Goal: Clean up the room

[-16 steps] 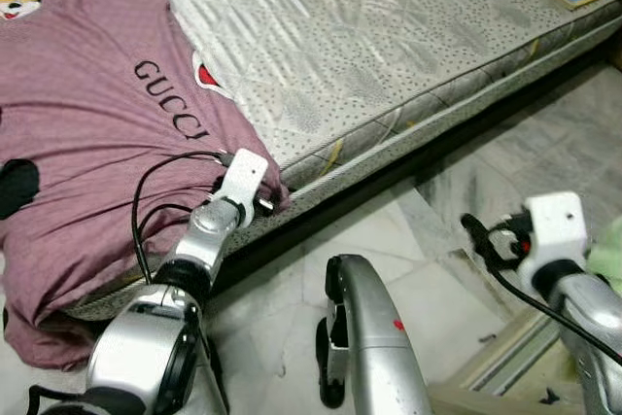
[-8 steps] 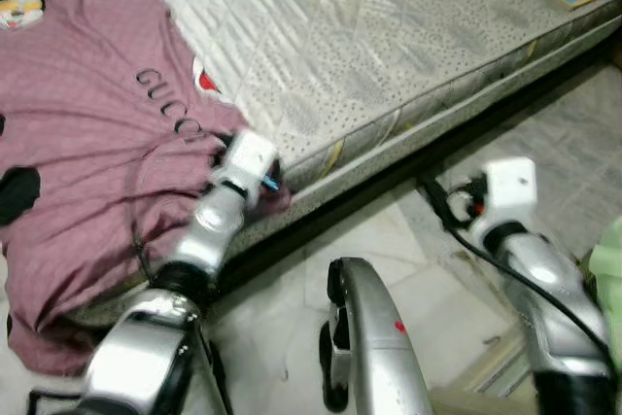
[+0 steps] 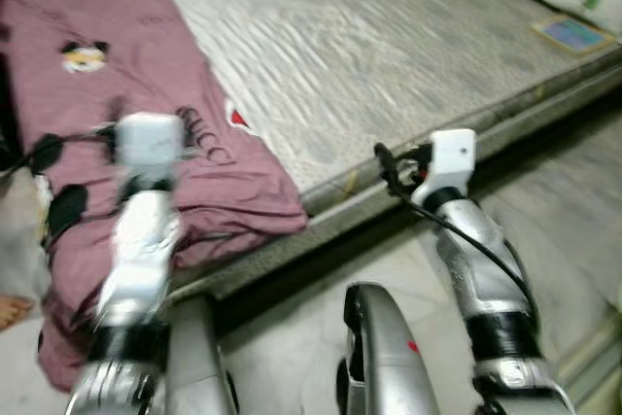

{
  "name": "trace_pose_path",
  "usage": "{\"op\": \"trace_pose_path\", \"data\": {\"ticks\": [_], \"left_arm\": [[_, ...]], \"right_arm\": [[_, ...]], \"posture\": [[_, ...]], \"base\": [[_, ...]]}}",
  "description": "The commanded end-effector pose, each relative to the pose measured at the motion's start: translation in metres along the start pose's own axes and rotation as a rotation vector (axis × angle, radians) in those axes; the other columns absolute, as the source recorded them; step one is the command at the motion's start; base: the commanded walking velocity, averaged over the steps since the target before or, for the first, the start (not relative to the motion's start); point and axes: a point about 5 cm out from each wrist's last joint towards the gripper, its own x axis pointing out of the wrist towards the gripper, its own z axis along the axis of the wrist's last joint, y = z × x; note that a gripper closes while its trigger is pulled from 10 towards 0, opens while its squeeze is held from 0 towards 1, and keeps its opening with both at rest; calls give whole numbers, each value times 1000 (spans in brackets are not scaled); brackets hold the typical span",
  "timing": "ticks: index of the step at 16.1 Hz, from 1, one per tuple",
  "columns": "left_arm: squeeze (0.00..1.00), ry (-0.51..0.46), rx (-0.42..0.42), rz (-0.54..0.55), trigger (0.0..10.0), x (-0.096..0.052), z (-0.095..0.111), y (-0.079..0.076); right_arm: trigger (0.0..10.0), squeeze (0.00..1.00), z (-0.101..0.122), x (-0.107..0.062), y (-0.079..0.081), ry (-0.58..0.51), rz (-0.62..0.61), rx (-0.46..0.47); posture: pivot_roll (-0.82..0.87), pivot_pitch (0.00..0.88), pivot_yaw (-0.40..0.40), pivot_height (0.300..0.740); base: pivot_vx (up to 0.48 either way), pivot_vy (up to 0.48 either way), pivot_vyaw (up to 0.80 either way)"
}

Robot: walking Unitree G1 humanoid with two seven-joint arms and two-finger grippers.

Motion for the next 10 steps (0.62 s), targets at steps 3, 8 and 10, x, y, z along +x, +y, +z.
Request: {"op": "trace_pose_path", "data": {"ticks": [3,8,10], "left_arm": [[0,39,-15,142,10000,-32,-4,24],[0,13,-106,217,10000,-46,3,32],[0,28,-102,220,10000,-48,1,29]], "right_arm": [[10000,0,-2,16,7,-16,3,58],[10000,0,0,33,31,-44,74,114],[10000,0,-2,35,38,-49,95,126]], "posture": [[46,0,-15,536],[71,0,-46,536],[68,0,-48,536]], "base": [[0,0,0],[0,0,0],[0,0,0]]}}
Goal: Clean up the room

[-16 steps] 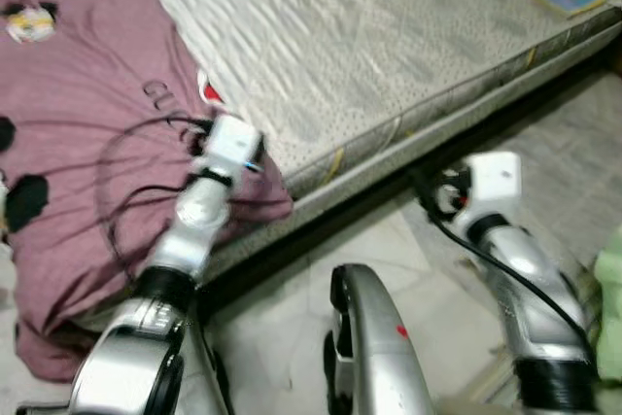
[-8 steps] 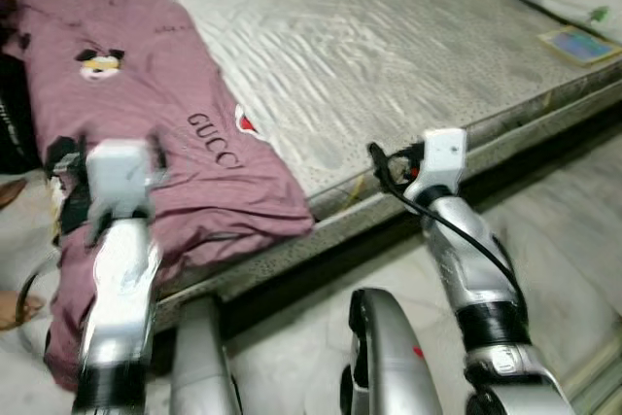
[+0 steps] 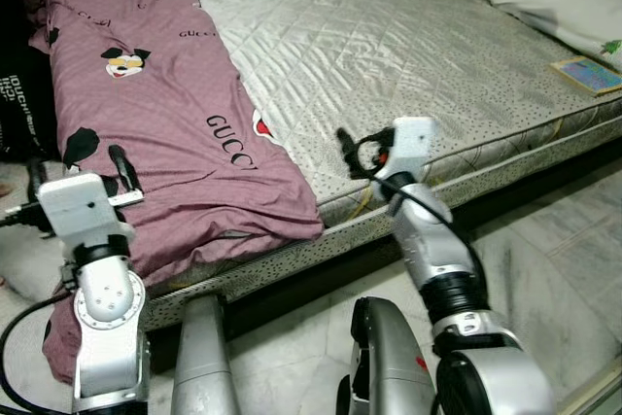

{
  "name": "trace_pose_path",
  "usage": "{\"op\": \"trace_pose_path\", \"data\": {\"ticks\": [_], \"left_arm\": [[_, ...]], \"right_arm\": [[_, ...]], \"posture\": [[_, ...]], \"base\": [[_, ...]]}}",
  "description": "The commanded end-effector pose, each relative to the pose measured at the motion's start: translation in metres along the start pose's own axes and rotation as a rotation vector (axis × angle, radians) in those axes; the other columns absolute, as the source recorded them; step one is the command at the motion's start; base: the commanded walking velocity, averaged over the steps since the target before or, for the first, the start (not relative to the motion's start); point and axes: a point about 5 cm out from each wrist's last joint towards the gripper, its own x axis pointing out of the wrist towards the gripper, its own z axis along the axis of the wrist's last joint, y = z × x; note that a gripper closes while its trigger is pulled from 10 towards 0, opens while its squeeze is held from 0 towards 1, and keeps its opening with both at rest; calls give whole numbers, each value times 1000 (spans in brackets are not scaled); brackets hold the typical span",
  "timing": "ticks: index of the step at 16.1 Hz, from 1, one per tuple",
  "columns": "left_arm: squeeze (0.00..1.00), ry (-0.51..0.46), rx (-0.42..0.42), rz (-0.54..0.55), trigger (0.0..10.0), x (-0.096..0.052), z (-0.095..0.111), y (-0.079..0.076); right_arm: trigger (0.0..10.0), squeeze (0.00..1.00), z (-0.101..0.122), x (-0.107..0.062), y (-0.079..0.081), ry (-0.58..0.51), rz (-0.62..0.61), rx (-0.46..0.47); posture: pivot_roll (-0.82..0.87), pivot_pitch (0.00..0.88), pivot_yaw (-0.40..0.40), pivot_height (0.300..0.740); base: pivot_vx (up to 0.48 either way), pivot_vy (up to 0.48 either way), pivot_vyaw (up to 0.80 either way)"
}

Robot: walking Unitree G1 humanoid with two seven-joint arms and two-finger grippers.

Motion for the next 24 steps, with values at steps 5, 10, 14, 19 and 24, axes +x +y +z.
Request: {"op": "trace_pose_path", "data": {"ticks": [5,10,14,19,24], "left_arm": [[0,71,-40,-39,10000,-8,-18,-11],[0,95,-41,-60,10000,-10,-23,-11],[0,87,-61,-89,10000,-11,-22,-15],[0,78,-52,-97,10000,-8,-19,-14],[0,103,-45,-123,10000,-13,-24,-21]], "right_arm": [[10000,0,1,0,0,-37,24,35],[10000,0,3,2,1,-56,12,46],[10000,0,-2,-2,0,-54,17,37],[10000,0,-4,-4,5,-52,36,26],[10000,0,-5,-7,1,-49,22,12]], "posture": [[38,0,-22,567],[29,0,4,617],[30,0,2,655],[25,0,0,710],[18,0,2,740]], "base": [[0,0,-80],[0,0,0],[0,0,0],[0,0,0],[0,0,0]]}}
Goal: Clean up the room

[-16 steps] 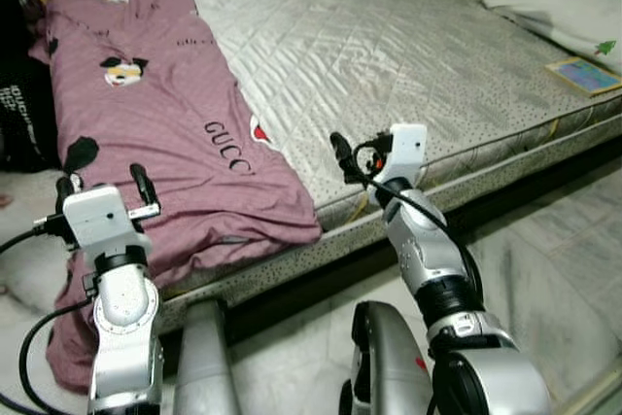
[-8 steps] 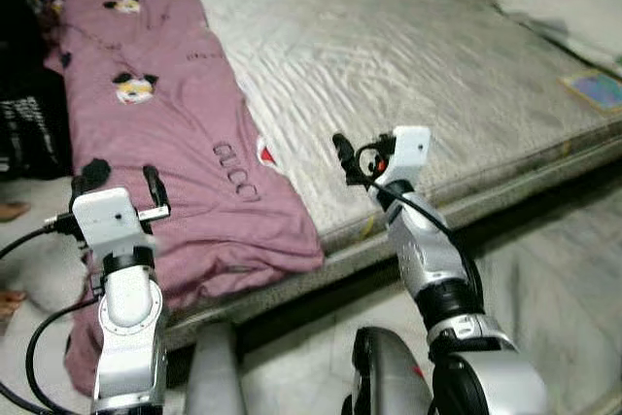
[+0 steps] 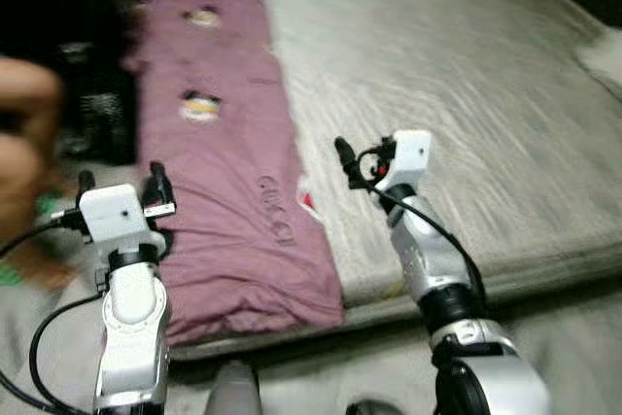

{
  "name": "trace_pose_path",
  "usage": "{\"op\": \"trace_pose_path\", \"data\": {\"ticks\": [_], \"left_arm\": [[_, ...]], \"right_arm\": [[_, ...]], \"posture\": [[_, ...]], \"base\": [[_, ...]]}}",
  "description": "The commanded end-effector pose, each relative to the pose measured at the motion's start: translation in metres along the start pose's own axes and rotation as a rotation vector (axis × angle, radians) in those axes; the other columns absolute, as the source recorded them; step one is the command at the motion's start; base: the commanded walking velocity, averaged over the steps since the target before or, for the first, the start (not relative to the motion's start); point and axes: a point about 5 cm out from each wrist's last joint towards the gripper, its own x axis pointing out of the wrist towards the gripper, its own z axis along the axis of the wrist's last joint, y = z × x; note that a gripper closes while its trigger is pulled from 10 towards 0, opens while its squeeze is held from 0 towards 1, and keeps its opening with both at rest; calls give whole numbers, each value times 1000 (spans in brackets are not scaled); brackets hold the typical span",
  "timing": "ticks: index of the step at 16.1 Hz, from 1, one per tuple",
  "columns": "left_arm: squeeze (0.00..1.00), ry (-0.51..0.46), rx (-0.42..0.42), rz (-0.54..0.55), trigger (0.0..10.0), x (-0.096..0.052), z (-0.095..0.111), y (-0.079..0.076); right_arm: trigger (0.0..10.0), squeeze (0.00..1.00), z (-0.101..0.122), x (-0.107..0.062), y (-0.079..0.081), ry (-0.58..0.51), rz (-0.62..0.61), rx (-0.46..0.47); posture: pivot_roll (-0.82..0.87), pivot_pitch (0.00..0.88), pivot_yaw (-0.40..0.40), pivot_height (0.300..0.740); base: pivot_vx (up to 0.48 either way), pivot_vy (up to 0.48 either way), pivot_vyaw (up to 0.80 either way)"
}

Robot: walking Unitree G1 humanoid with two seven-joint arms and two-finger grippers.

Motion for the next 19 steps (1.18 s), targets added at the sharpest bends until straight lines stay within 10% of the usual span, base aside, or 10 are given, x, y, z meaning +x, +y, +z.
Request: {"op": "trace_pose_path", "data": {"ticks": [1,19], "left_arm": [[0,31,9,3,10000,-2,-6,2],[0,51,61,-17,10000,-19,-5,-2]], "right_arm": [[10000,0,2,0,4,-12,10,-7],[10000,0,-7,-12,15,22,46,-30]], "posture": [[18,0,1,740],[28,0,-22,740]], "base": [[0,0,0],[0,17,0]]}}
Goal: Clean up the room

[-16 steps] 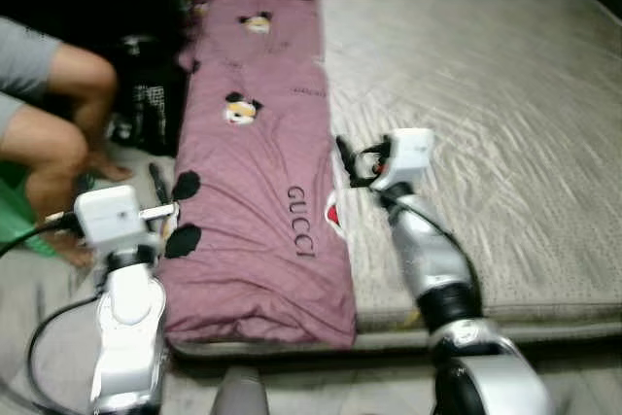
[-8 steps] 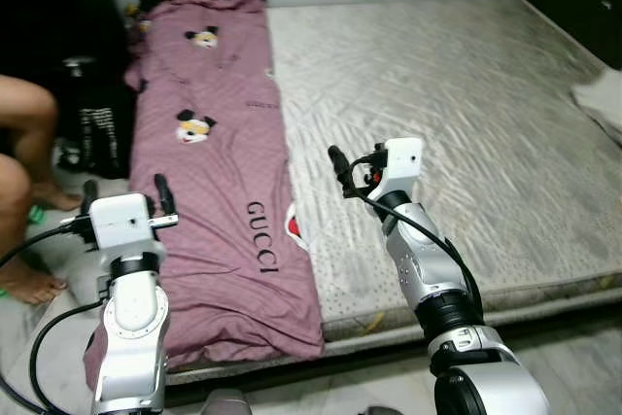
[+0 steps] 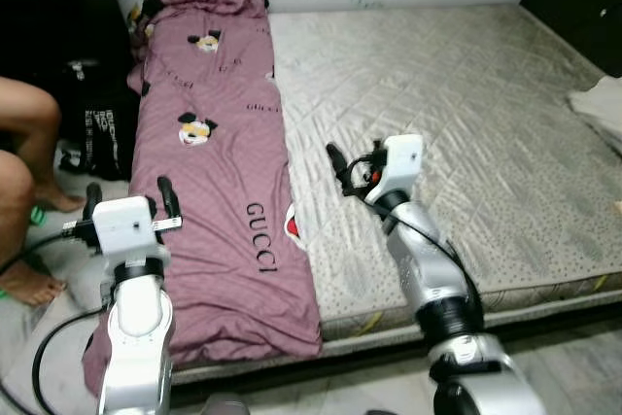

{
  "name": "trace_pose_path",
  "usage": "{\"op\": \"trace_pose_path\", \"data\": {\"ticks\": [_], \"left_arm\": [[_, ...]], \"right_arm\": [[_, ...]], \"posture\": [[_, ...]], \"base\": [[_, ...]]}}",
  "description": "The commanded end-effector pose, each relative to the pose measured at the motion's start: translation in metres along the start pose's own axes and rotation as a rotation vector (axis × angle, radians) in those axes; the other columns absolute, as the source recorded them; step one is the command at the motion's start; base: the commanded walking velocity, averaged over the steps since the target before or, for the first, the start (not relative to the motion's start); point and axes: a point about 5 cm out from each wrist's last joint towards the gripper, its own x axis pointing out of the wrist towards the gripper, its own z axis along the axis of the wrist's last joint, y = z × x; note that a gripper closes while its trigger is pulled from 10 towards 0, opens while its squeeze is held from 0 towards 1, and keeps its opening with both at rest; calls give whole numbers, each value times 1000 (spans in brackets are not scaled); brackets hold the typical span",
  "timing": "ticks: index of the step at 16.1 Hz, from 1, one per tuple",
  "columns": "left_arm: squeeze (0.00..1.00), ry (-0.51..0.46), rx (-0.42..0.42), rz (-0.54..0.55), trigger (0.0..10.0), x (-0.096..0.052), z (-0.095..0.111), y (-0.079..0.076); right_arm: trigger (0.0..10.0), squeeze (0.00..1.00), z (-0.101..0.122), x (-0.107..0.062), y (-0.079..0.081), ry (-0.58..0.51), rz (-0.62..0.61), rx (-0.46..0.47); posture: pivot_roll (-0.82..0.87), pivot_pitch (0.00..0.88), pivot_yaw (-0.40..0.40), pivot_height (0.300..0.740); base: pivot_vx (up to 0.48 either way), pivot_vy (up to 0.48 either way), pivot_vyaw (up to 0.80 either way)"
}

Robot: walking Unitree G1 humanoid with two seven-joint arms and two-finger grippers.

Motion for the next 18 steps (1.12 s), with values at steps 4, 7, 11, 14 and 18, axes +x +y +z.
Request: {"op": "trace_pose_path", "data": {"ticks": [4,7,11,14,18], "left_arm": [[0,21,-9,1,10000,-6,1,2],[0,18,-8,4,10000,-6,5,1],[0,25,7,46,10000,-8,8,6],[0,67,51,75,10000,-6,7,9],[0,57,-125,28,10000,-9,9,10]], "right_arm": [[10000,0,-3,-5,1,23,-12,0],[10000,0,2,-2,7,16,-2,7],[10000,0,4,-2,13,15,9,5],[10000,0,6,-2,15,17,8,1],[10000,0,10,0,14,10,16,-48]], "posture": [[38,0,-30,740],[49,0,-35,740],[54,0,-37,740],[49,0,-39,740],[46,0,-50,740]], "base": [[0,480,0],[0,480,0],[0,325,0],[0,0,0],[0,0,306]]}}
